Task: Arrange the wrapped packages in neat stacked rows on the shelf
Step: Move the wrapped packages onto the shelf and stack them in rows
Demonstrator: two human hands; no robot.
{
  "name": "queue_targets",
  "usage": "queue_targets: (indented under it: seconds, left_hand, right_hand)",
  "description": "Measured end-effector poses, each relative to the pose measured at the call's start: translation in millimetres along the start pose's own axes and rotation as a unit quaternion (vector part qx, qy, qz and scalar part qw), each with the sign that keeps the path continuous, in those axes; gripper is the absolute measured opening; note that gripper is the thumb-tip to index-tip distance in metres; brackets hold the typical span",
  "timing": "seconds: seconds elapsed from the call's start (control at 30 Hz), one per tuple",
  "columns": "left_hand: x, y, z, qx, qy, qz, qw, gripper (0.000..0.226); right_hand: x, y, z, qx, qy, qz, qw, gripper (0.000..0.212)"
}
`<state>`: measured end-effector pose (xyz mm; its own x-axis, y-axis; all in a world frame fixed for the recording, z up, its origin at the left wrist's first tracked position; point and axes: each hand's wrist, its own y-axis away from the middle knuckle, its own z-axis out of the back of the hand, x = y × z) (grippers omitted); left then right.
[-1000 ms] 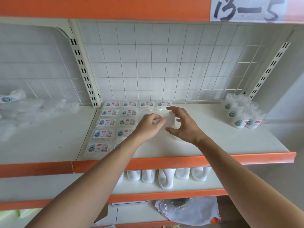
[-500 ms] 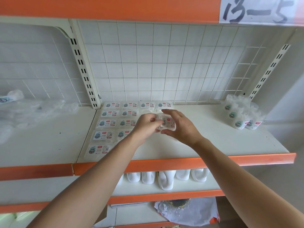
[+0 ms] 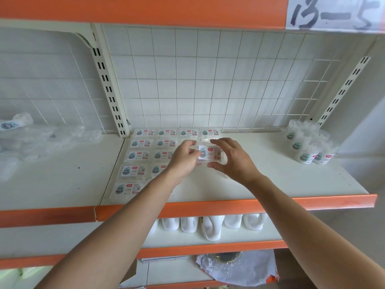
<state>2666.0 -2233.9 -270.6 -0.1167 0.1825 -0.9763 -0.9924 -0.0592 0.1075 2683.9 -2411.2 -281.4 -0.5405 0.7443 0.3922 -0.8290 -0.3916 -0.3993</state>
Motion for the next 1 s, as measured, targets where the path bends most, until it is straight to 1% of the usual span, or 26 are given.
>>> queue_targets:
  seconds: [0.03,0.1,0.23,0.33,0.4,0.47,0.53,0.63,0.7,0.77,0.87,1.0]
  left_hand:
    - [0,0,1,-0.01,-0.05,-0.013,0.999,0.037]
    - [-2,1,6,-0.025,-0.173,-0.056,0.983,0.041]
    - [-1,2,22,-0.026,-0.318,-0.119,0.94,0.045]
    - [6,-1,38,-0.022,-0.412,-0.123,0.902,0.041]
    - [11,-5,47,-0.01,-0.457,-0.109,0.883,0.037]
    - [15,-9,55,0.003,-0.48,-0.097,0.872,0.036]
    - [18,-13,60,0.008,-0.492,-0.095,0.865,0.037]
    - [24,-19,63,0.015,-0.511,-0.095,0.854,0.039]
    - [27,-23,64,0.021,-0.521,-0.089,0.849,0.041]
    - [30,-28,66,0.029,-0.529,-0.088,0.844,0.043]
    - [31,-34,69,0.034,-0.527,-0.089,0.844,0.044]
    - [32,-39,70,0.044,-0.532,-0.089,0.841,0.041]
  right_hand:
    - [1,-2,-1,0.006,0.006,-0.007,1.0,0.069]
    - [3,-6,-5,0.02,0.021,-0.022,0.999,0.065]
    - [6,-17,-19,0.073,0.059,-0.04,0.995,0.052]
    - [10,-26,-34,0.126,0.082,-0.035,0.988,0.046]
    - [12,-33,-45,0.143,0.102,-0.031,0.984,0.044]
    - [15,-38,-53,0.139,0.136,-0.032,0.98,0.043]
    - [17,-38,-58,0.111,0.163,-0.032,0.98,0.04]
    - [20,-29,-65,0.074,0.169,-0.018,0.983,0.032]
    - [18,-25,-71,0.063,0.172,-0.017,0.983,0.033]
    - [19,-28,-73,0.073,0.177,-0.018,0.981,0.039]
    - [20,-36,-74,0.112,0.191,-0.034,0.975,0.047]
    - [22,-42,-76,0.134,0.195,-0.044,0.971,0.051]
